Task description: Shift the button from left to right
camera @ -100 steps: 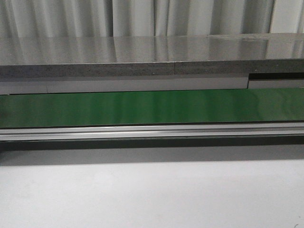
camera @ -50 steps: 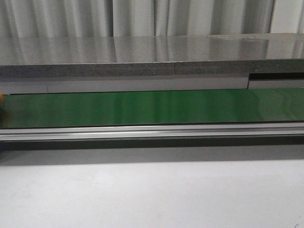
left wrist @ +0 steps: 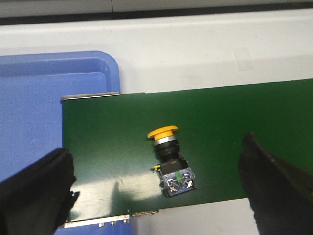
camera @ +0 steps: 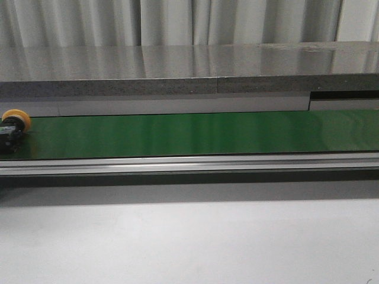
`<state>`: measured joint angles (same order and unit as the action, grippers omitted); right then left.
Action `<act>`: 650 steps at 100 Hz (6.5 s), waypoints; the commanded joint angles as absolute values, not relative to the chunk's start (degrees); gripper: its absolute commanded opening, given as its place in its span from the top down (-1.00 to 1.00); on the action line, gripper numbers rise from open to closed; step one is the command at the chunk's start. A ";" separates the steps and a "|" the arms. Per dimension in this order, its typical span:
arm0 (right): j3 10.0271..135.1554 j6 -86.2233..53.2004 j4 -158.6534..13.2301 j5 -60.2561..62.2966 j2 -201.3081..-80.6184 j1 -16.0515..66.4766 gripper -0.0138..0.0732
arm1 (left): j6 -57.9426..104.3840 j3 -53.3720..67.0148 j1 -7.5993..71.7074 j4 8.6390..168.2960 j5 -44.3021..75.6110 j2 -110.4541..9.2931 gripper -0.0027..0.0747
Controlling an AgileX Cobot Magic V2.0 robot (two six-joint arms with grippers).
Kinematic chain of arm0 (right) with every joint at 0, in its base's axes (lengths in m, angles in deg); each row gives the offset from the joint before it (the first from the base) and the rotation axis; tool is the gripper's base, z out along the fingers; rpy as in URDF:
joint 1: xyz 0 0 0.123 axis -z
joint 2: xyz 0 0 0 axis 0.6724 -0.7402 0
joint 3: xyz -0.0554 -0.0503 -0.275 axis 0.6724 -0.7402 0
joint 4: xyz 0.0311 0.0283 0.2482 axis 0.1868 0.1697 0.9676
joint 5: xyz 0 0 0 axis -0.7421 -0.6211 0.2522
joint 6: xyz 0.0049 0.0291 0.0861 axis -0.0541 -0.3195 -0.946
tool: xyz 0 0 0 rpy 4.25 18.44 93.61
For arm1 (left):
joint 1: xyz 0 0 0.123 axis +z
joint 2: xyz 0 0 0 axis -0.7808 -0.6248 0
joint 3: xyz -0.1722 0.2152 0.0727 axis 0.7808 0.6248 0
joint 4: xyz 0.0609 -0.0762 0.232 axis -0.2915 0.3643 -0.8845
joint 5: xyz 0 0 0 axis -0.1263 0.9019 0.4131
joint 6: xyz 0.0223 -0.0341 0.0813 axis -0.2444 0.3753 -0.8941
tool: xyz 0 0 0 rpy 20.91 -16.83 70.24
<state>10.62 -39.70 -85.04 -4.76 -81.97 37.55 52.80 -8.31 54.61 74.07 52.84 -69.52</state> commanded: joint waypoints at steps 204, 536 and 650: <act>11.59 -39.61 -85.78 -9.45 -80.94 37.59 0.84 | 52.69 48.74 54.22 75.10 15.48 -3.74 0.99; 71.61 -31.59 -83.41 27.55 -154.67 37.59 -0.68 | 52.69 48.74 54.22 75.10 15.48 -3.74 0.99; 79.69 -26.53 -82.27 28.13 -177.60 37.62 0.00 | 52.69 48.74 54.22 75.10 15.48 -3.74 0.99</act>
